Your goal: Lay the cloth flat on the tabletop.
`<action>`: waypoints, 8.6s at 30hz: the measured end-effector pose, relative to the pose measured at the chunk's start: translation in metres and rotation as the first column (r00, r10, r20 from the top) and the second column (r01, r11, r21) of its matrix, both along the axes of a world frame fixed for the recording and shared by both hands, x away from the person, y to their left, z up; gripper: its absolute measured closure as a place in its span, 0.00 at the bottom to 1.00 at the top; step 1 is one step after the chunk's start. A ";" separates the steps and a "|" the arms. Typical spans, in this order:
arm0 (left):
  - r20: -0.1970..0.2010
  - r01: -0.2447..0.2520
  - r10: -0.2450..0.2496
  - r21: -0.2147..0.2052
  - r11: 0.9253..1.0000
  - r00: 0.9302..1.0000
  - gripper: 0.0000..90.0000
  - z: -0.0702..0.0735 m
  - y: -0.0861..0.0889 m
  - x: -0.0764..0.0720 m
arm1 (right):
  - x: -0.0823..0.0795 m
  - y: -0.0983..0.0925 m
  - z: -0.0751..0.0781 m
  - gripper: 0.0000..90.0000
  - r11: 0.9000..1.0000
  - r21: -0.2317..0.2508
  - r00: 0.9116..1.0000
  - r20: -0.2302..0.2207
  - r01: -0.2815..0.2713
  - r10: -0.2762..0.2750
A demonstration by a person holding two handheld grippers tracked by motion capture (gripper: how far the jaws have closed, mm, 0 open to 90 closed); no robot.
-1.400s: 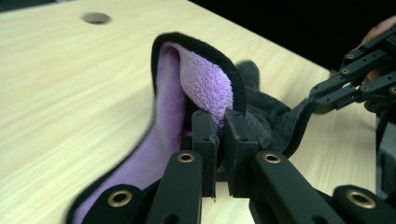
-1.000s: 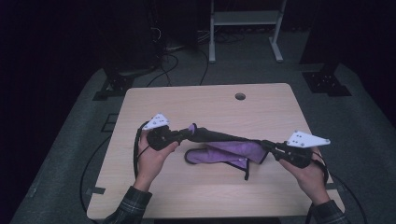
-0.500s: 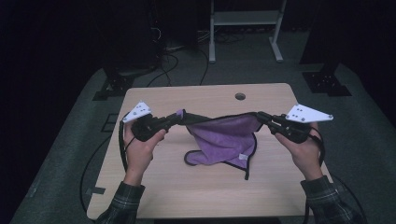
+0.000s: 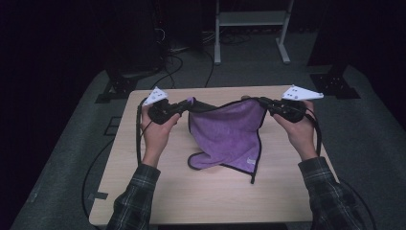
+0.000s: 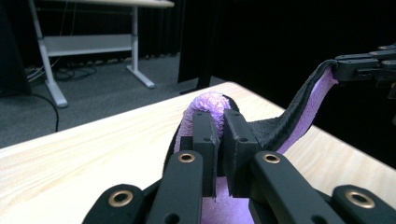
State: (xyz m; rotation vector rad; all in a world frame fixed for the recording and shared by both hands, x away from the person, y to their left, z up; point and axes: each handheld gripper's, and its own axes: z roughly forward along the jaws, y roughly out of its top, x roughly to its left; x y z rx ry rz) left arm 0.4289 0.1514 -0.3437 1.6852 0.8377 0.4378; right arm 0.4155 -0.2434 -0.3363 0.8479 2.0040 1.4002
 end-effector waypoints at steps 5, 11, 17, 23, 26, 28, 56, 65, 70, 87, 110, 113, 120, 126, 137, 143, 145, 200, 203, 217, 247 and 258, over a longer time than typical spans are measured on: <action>-0.046 0.001 0.001 0.035 0.999 0.999 0.92 -0.022 -0.010 0.020 | 0.021 0.007 -0.024 0.93 0.999 -0.032 0.997 -0.069 0.018 -0.020; -0.053 -0.013 0.017 0.089 0.996 0.998 0.66 -0.032 -0.011 0.021 | 0.028 0.011 -0.039 0.68 0.999 -0.034 0.993 -0.115 0.023 -0.027; -0.064 -0.001 0.009 0.123 0.992 0.998 0.58 -0.040 -0.003 0.007 | 0.012 0.016 -0.046 0.63 0.999 -0.014 0.989 -0.147 -0.032 0.029; -0.076 0.010 0.002 0.151 0.988 0.997 0.58 -0.055 0.005 -0.013 | -0.013 0.034 -0.065 0.62 0.993 -0.015 0.976 -0.188 -0.118 0.113; -0.071 0.005 0.006 0.151 0.989 0.997 0.57 -0.062 0.011 -0.023 | -0.026 0.047 -0.074 0.62 0.987 -0.025 0.969 -0.197 -0.158 0.150; -0.069 -0.001 0.012 0.156 0.988 0.998 0.57 -0.068 0.015 -0.030 | -0.035 0.058 -0.078 0.62 0.981 -0.029 0.961 -0.205 -0.193 0.183; -0.055 -0.041 0.055 0.230 0.972 0.997 0.59 -0.086 0.046 -0.053 | -0.050 0.224 -0.146 0.74 0.910 -0.207 0.907 -0.306 -0.359 0.288; -0.070 -0.068 0.086 0.231 0.970 0.994 0.58 -0.084 0.045 -0.055 | -0.057 0.211 -0.143 0.93 0.890 -0.212 0.884 -0.340 -0.404 0.320; -0.078 -0.066 0.087 0.246 0.967 0.993 0.58 -0.084 0.047 -0.055 | -0.070 0.189 -0.140 0.94 0.861 -0.214 0.854 -0.373 -0.461 0.364; -0.083 0.015 0.008 0.268 0.963 0.996 0.55 -0.088 0.026 -0.052 | -0.102 0.059 -0.116 0.94 0.918 -0.164 0.878 -0.391 -0.361 0.275; -0.181 0.264 -0.224 0.242 0.934 0.958 0.99 -0.100 -0.045 -0.039 | -0.097 -0.002 -0.104 0.94 0.967 -0.150 0.923 -0.360 -0.204 0.138; -0.151 0.213 -0.184 0.202 0.956 0.971 0.99 -0.088 -0.030 -0.041 | -0.096 -0.008 -0.097 0.94 0.975 -0.137 0.935 -0.333 -0.178 0.124; -0.094 0.077 -0.068 0.101 0.992 0.993 0.99 -0.056 0.018 -0.042 | -0.090 -0.024 -0.074 0.94 0.989 -0.116 0.968 -0.246 -0.087 0.056; -0.058 0.008 -0.005 0.045 0.999 0.998 0.99 -0.039 0.044 -0.045 | -0.086 -0.038 -0.054 0.95 0.996 -0.089 0.985 -0.174 -0.014 -0.002; 0.013 -0.048 0.048 -0.003 0.999 0.999 0.99 -0.004 0.043 -0.032 | -0.061 -0.040 -0.010 0.95 0.999 -0.038 0.998 -0.054 0.038 -0.040; 0.031 -0.081 0.083 -0.051 0.995 0.996 0.99 0.015 0.042 -0.004 | -0.019 -0.036 0.008 0.95 0.997 -0.003 0.996 -0.035 0.081 -0.081; 0.038 -0.088 0.091 -0.066 0.994 0.995 0.99 0.024 0.043 0.005 | -0.005 -0.034 0.013 0.95 0.996 0.012 0.995 -0.034 0.093 -0.092; 0.036 -0.075 0.077 -0.047 0.996 0.996 0.99 0.013 0.056 -0.040 | 0.015 -0.012 -0.007 0.94 0.998 0.037 0.998 -0.050 -0.045 0.047; 0.019 -0.070 0.071 -0.031 0.997 0.997 0.99 0.003 0.058 -0.051 | 0.005 -0.012 -0.014 0.94 0.997 0.034 0.995 -0.063 -0.071 0.073; -0.072 -0.066 0.068 0.033 0.997 0.995 0.99 -0.043 0.075 -0.107 | -0.059 -0.014 -0.057 0.94 0.981 0.030 0.972 -0.129 -0.193 0.196; -0.216 -0.043 0.104 0.269 0.962 0.971 0.52 -0.112 0.083 -0.161 | -0.106 -0.033 -0.109 0.64 0.986 -0.031 0.956 -0.253 -0.161 0.148; -0.170 -0.020 0.090 0.376 0.926 0.981 0.41 -0.125 0.075 -0.136 | -0.041 -0.018 -0.128 0.58 0.991 -0.124 0.947 -0.321 -0.048 0.006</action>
